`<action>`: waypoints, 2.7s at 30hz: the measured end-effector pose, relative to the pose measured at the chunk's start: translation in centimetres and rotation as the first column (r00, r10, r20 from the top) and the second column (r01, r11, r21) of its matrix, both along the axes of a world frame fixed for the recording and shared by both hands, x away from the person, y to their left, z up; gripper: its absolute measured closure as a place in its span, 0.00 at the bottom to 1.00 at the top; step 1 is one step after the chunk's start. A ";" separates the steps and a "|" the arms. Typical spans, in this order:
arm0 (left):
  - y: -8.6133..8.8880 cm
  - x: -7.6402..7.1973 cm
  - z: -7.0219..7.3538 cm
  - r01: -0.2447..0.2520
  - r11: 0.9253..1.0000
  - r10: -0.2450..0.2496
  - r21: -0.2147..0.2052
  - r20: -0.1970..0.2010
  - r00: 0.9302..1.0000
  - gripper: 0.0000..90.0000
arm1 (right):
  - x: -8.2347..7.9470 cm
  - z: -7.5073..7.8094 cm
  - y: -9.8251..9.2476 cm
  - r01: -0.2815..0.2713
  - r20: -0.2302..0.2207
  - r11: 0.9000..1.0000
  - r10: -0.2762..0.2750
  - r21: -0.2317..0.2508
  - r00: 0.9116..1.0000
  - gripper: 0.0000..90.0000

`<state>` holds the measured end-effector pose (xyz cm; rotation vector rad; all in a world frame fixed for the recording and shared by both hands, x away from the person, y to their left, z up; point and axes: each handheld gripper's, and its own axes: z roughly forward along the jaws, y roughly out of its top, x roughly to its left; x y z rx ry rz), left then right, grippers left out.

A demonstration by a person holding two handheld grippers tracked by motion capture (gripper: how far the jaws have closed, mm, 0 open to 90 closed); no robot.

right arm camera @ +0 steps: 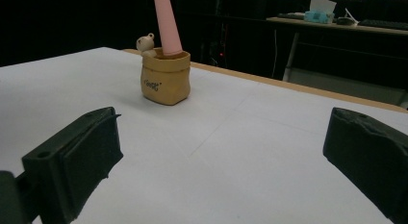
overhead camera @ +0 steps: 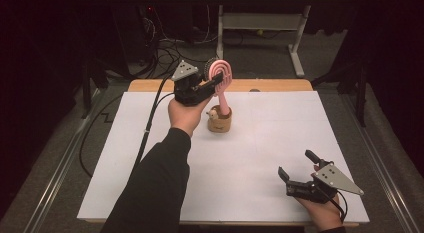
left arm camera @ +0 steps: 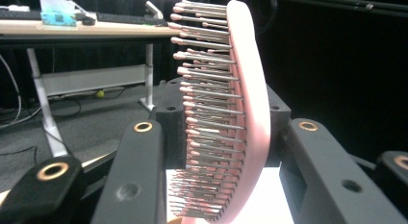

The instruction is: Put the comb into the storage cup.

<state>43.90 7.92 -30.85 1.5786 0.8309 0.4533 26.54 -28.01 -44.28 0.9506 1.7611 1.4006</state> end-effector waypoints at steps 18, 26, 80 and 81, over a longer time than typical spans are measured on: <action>-0.1 0.4 -1.7 -0.010 1.000 0.009 -0.015 -0.024 1.000 0.70 | -0.1 0.0 0.2 -0.003 0.004 1.000 0.003 -0.003 1.000 0.00; -0.4 0.6 -2.5 -0.011 1.000 0.010 -0.006 -0.035 0.999 0.70 | -0.1 0.0 0.2 -0.005 0.005 1.000 0.005 -0.003 1.000 0.00; -0.6 1.6 -5.6 -0.019 0.999 0.015 -0.037 -0.104 0.995 0.69 | -0.1 0.0 0.2 -0.006 0.008 1.000 0.006 -0.002 1.000 0.00; -0.5 1.7 -5.6 -0.024 0.999 0.020 -0.038 -0.107 0.994 0.69 | -0.1 0.0 0.2 -0.007 0.008 1.000 0.007 -0.002 1.000 0.00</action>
